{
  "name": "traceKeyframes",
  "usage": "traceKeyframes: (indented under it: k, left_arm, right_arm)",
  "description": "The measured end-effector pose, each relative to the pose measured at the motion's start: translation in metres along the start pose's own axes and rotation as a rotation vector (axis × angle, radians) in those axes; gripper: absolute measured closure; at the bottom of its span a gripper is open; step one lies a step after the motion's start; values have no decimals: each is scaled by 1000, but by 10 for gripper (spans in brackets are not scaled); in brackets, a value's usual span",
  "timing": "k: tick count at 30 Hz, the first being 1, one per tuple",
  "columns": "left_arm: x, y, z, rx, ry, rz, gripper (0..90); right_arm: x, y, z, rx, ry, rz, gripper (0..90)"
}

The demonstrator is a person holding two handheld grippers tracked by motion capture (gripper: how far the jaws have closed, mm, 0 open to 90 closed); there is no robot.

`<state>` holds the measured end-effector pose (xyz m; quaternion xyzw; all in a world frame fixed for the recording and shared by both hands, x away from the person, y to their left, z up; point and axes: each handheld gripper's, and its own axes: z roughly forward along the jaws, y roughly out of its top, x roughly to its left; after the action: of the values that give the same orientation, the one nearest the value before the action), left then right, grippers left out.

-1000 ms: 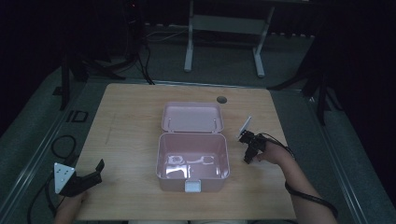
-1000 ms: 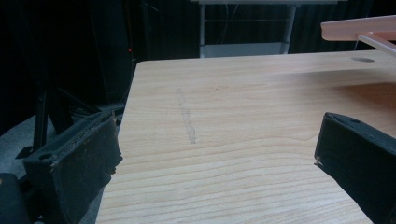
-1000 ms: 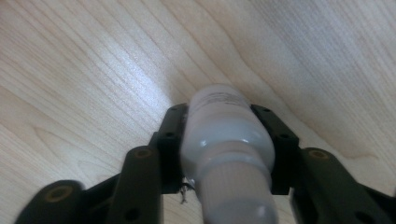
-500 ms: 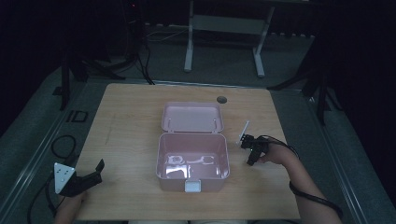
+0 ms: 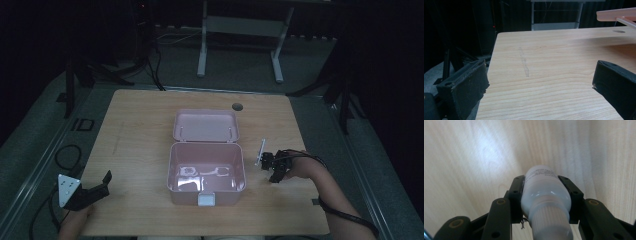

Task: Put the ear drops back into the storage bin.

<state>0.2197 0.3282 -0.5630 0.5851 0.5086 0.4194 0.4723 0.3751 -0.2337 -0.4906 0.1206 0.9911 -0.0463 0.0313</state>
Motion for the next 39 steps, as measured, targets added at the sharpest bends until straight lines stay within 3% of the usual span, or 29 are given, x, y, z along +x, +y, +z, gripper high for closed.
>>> traceKeyframes:
  k: [2, 4, 5, 17, 19, 23, 33, 39]
  left_arm:
    - [0, 0, 0, 0, 1, 0, 4]
    - [0, 0, 0, 0, 1, 0, 4]
    - [0, 0, 0, 0, 1, -1, 4]
    - [0, 0, 0, 1, 2, -2, 4]
    - [0, 0, 0, 1, 3, -2, 4]
    - [0, 0, 0, 2, 3, -2, 4]
    - [0, 0, 0, 3, 3, -2, 4]
    - [0, 0, 0, 3, 4, -1, 4]
  right_arm:
    - [5, 0, 0, 22, -20, -58, 596]
    - [10, 0, 0, 21, -15, -108, 596]
    - [13, 0, -1, 11, -34, -148, 596]
    - [31, 0, -1, -1, -48, -287, 596]
    - [38, 1, 0, 8, -55, -343, 596]
    - [42, 2, -2, 5, -28, -373, 596]
    - [47, 2, -19, 10, 4, -373, 596]
    - [49, 0, -37, 7, -17, -362, 596]
